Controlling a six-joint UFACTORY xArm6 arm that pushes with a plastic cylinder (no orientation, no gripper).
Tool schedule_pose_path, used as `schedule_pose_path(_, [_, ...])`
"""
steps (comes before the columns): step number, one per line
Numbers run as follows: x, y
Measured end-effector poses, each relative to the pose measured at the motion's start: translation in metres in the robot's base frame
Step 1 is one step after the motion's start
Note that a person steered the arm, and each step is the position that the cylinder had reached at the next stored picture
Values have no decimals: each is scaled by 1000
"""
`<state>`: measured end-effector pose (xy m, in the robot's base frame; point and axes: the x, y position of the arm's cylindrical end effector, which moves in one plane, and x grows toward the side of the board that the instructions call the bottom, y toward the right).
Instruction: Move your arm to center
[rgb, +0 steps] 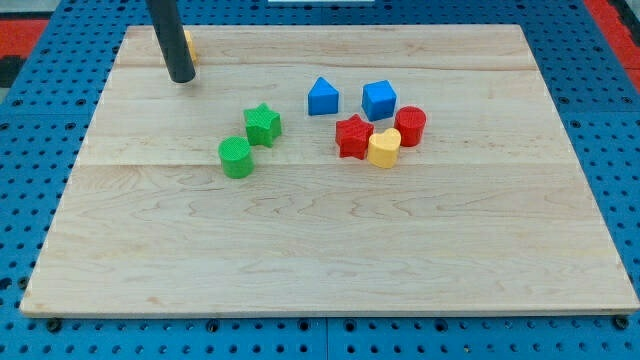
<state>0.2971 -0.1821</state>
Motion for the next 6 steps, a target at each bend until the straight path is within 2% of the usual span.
schedule_pose_path(1, [6, 41])
schedule_pose_path(5, [79, 171])
schedule_pose_path(6, [79, 225])
